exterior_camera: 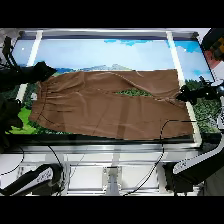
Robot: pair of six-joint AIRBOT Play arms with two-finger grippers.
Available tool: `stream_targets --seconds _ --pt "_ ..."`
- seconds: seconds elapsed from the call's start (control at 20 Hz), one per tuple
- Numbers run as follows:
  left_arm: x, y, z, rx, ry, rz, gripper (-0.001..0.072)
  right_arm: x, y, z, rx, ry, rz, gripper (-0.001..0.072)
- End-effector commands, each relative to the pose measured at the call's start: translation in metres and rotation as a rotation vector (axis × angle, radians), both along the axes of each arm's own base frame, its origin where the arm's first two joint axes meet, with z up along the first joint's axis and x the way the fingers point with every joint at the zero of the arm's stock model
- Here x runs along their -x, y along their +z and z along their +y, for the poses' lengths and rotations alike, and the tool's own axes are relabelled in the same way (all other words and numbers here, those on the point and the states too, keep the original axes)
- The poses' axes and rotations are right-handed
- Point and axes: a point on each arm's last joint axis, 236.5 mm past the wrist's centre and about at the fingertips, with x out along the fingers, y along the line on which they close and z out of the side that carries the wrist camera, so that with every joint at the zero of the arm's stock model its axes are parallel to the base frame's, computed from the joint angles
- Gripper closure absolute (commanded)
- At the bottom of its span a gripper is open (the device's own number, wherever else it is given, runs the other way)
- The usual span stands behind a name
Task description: Fold the clothes and pants, and hang the long-sleeved shirts on hangers.
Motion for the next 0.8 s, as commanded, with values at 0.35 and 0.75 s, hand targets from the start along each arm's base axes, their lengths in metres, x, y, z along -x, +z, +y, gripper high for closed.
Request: stream_targets --seconds 0.35,0.75 --pt "0.001 0.0 -0.001 0.0 -0.003 0.001 0.0688 0.018 0.022 -0.072 0.052 -0.239 0.0 0.0703" --pt "0.001 0.0 -0.001 0.0 -0.003 0.001 0.0688 0.023 0.026 -0.084 0.027 -0.261 -0.023 0.0312"
